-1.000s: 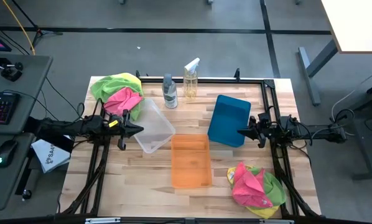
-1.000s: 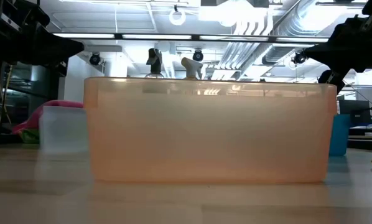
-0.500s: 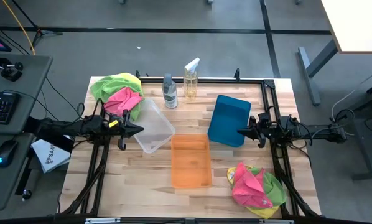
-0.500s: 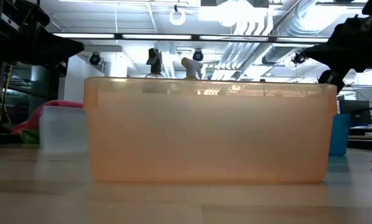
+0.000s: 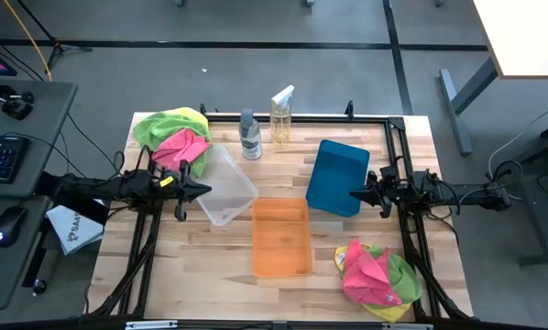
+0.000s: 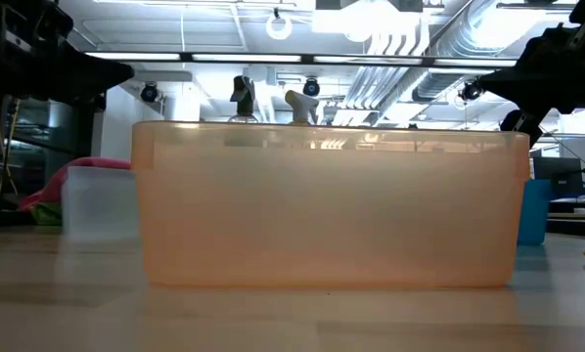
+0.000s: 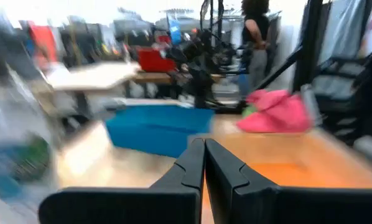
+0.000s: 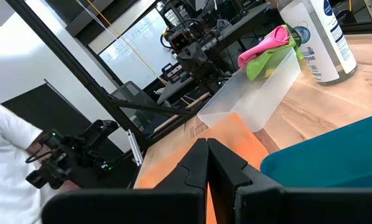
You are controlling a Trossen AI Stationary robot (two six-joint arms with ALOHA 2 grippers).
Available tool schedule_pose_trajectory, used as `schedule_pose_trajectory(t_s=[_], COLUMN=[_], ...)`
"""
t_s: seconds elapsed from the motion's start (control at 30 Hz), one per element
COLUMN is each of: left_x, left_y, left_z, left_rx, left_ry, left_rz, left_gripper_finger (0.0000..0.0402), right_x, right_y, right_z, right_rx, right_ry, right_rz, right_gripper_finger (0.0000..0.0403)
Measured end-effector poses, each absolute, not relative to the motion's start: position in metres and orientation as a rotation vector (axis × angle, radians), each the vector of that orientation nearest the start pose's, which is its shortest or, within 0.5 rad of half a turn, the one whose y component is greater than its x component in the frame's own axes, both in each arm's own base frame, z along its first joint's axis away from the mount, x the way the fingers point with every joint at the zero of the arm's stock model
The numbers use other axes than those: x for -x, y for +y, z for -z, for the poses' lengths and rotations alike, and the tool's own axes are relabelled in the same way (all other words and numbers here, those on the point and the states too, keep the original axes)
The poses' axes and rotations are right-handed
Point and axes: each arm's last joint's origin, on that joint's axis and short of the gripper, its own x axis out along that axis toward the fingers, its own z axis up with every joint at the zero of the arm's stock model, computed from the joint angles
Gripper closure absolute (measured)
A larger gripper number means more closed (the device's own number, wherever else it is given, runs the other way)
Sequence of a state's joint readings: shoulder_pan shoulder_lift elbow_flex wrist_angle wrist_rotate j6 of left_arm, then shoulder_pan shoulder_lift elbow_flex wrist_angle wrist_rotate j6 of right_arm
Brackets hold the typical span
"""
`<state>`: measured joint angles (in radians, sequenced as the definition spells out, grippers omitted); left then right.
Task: Sort microfiber towel by color & place in baskets
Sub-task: Put the pink microfiber towel into the blue bin
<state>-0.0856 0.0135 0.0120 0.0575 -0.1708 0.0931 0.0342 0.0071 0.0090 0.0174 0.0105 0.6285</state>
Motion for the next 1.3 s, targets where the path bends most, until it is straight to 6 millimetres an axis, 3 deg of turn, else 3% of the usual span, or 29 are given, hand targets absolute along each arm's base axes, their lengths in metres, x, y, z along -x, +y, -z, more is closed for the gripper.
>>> schedule_pose_trajectory(t_s=[0.2,0.63,1.3], left_x=[-0.0972,-0.0965,-0.0966], left_y=[-0.0029,-0.0028,-0.0028], left_z=[-0.1716,-0.1797,-0.1792], left_rx=[-0.233,-0.043,-0.038], left_ry=[-0.036,-0.129,-0.124], left_rz=[-0.109,-0.108,-0.107], left_gripper_finger=[0.0401,0.0401,0.0401], right_x=[-0.0975,-0.0975,-0.0975], right_y=[0.0031,0.0031,0.0031], right_z=[-0.1678,-0.1678,-0.1678], right_rx=[-0.629,-0.629,-0.629], right_ry=[-0.011,-0.012,-0.011], right_rz=[-0.029,-0.029,-0.029], right_gripper_finger=[0.0402,0.0402,0.0402])
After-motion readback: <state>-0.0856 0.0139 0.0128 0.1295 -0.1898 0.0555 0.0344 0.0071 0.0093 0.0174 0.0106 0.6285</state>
